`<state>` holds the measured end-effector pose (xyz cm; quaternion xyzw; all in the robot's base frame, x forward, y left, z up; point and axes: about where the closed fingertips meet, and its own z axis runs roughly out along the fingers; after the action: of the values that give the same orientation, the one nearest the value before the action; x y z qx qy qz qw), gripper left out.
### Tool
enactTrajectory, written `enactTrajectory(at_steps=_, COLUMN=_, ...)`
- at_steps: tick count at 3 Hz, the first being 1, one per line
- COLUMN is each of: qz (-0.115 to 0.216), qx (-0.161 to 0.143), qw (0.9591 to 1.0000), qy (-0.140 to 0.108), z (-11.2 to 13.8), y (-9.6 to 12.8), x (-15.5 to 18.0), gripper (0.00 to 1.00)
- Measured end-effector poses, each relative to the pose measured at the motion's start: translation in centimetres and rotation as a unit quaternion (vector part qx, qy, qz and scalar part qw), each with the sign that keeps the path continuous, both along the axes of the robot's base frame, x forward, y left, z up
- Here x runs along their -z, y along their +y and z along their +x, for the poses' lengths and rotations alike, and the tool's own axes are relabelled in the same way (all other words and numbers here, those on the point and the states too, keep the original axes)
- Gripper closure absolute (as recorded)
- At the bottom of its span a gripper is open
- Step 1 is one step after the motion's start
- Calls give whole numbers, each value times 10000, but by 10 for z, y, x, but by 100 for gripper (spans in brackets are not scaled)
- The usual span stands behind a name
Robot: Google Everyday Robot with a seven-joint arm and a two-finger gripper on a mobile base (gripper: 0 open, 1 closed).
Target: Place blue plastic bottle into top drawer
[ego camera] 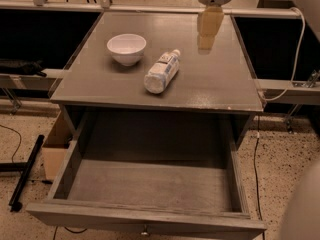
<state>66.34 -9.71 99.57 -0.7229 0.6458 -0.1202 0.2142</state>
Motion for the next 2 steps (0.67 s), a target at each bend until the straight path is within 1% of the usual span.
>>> enactTrajectory(at_steps=1, qz=-182, qx=-134, qw=9997, qy=-69, z=26, y=19, x=1, gripper=0)
enactTrajectory(at_steps=2, qz=-182, qx=-138, qw=9997, qy=-70, z=26, y=20, x=1, gripper=0)
